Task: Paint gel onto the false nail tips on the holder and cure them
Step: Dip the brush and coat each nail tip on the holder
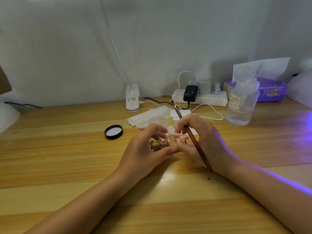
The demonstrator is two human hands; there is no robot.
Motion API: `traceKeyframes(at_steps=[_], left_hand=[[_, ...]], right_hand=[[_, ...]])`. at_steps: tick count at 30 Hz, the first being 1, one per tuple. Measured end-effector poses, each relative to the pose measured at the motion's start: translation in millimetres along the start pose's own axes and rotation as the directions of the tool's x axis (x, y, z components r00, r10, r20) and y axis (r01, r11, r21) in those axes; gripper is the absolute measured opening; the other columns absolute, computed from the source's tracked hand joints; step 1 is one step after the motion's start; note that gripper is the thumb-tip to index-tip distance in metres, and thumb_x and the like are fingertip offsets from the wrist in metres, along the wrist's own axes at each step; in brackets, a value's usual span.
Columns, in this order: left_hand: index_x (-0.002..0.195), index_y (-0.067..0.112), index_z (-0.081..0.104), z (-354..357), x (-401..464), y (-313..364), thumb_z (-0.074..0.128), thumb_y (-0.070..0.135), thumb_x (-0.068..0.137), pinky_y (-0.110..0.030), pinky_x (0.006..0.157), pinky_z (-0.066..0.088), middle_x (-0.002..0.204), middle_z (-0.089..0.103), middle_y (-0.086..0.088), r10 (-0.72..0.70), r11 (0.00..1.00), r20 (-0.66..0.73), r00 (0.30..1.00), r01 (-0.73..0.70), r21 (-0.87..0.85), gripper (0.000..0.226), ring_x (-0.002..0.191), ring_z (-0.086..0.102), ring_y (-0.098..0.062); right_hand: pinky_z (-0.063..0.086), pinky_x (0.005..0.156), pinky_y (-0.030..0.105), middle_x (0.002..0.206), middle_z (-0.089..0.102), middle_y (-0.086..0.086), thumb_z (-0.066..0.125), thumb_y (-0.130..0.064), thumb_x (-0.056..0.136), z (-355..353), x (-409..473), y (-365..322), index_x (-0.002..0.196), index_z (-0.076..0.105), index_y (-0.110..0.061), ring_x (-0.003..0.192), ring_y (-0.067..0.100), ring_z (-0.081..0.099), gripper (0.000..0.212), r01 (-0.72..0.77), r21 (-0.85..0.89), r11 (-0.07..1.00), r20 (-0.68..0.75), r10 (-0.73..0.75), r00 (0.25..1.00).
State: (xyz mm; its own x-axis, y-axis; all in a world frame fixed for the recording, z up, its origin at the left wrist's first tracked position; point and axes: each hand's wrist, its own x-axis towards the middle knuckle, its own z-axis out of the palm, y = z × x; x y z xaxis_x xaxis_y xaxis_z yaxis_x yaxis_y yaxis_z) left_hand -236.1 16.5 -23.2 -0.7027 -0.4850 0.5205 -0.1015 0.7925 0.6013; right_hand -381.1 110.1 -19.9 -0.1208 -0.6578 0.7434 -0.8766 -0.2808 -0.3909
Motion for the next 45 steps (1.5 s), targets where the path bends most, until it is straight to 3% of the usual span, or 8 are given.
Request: traceKeyframes(at_steps=[5, 9, 15, 20, 26, 32, 38, 45], left_hand=[[0.097, 0.013, 0.066, -1.6, 0.0, 6.7, 0.073, 0.031, 0.071, -0.030, 0.083, 0.046, 0.096, 0.060, 0.011, 0.197, 0.977, -0.137, 0.971, -0.182, 0.110, 0.032, 0.094, 0.055, -0.005], [0.093, 0.012, 0.069, -4.1, -2.4, 7.7, 0.070, 0.032, 0.072, -0.043, 0.076, 0.050, 0.091, 0.065, 0.009, 0.258, 0.963, -0.169, 0.951, -0.238, 0.131, 0.029, 0.088, 0.058, -0.004], [0.093, 0.013, 0.068, -6.3, -5.1, 13.2, 0.062, 0.029, 0.077, -0.038, 0.068, 0.053, 0.085, 0.064, 0.013, 0.269, 0.960, -0.168, 0.948, -0.251, 0.122, 0.024, 0.076, 0.059, -0.001], [0.088, 0.012, 0.066, -8.6, -3.7, 11.0, 0.070, 0.007, 0.073, -0.010, 0.069, 0.046, 0.078, 0.062, 0.012, 0.210, 0.977, -0.208, 0.955, -0.195, 0.088, 0.016, 0.076, 0.058, 0.000], [0.086, 0.017, 0.065, -13.6, -1.4, 10.3, 0.066, 0.006, 0.074, -0.009, 0.069, 0.044, 0.076, 0.064, 0.010, 0.140, 0.987, -0.245, 0.959, -0.155, -0.045, 0.017, 0.074, 0.060, -0.002], [0.082, 0.022, 0.065, -22.1, 0.1, 1.2, 0.067, -0.001, 0.078, -0.016, 0.073, 0.051, 0.080, 0.067, 0.009, -0.056, 0.972, -0.270, 0.961, -0.009, -0.234, 0.024, 0.077, 0.064, -0.005], [0.076, 0.023, 0.065, -27.5, 4.2, -10.7, 0.069, 0.010, 0.076, -0.011, 0.066, 0.049, 0.072, 0.068, 0.015, -0.230, 0.900, -0.272, 0.934, 0.098, -0.425, 0.013, 0.068, 0.063, 0.000], [0.079, 0.031, 0.070, -27.5, 5.0, -19.2, 0.069, 0.023, 0.070, -0.016, 0.071, 0.052, 0.080, 0.071, 0.017, -0.272, 0.893, -0.259, 0.927, 0.143, -0.428, 0.012, 0.077, 0.066, -0.001]], right_hand=[[0.046, 0.067, 0.011, 0.078, 0.059, -0.004, 0.071, -0.005, 0.076, -1.0, -0.8, -11.1, 0.085, 0.049, -0.028, 0.074, 0.004, 0.058, 0.034, -0.132, 0.249, 0.960, -0.054, 0.149, 0.987], [0.046, 0.068, 0.009, 0.077, 0.060, -0.005, 0.073, -0.005, 0.075, 1.3, 0.0, -17.9, 0.085, 0.049, -0.027, 0.074, 0.002, 0.060, 0.034, -0.167, 0.302, 0.938, -0.042, 0.189, 0.981], [0.044, 0.066, 0.005, 0.075, 0.061, -0.009, 0.074, -0.006, 0.073, 3.7, -0.7, -25.6, 0.083, 0.049, -0.028, 0.075, -0.003, 0.062, 0.035, -0.198, 0.343, 0.918, -0.059, 0.231, 0.971], [0.045, 0.067, 0.006, 0.080, 0.065, -0.008, 0.076, -0.007, 0.071, 5.8, -2.8, -32.9, 0.085, 0.051, -0.024, 0.082, -0.003, 0.063, 0.033, -0.180, 0.373, 0.910, -0.028, 0.205, 0.978], [0.049, 0.070, 0.015, 0.083, 0.066, -0.006, 0.058, -0.029, 0.082, 5.1, 0.6, -36.1, 0.092, 0.056, -0.029, 0.082, 0.002, 0.063, 0.011, -0.201, 0.425, 0.883, 0.004, 0.220, 0.975], [0.047, 0.054, 0.016, 0.060, 0.062, -0.006, 0.042, -0.044, 0.082, -7.3, 19.1, -29.9, 0.089, 0.064, -0.029, 0.057, 0.006, 0.058, 0.028, -0.281, 0.506, 0.815, -0.087, 0.373, 0.924], [0.043, 0.052, 0.006, 0.059, 0.061, -0.011, 0.053, -0.028, 0.091, -11.5, 56.2, -9.1, 0.078, 0.060, -0.029, 0.054, -0.007, 0.055, 0.015, -0.442, 0.289, 0.849, 0.091, 0.435, 0.896], [0.042, 0.055, 0.017, 0.066, 0.066, -0.006, 0.067, -0.030, 0.081, -4.0, 92.8, 0.1, 0.072, 0.059, -0.017, 0.059, 0.003, 0.058, 0.018, -0.513, 0.037, 0.857, 0.387, 0.461, 0.798]])
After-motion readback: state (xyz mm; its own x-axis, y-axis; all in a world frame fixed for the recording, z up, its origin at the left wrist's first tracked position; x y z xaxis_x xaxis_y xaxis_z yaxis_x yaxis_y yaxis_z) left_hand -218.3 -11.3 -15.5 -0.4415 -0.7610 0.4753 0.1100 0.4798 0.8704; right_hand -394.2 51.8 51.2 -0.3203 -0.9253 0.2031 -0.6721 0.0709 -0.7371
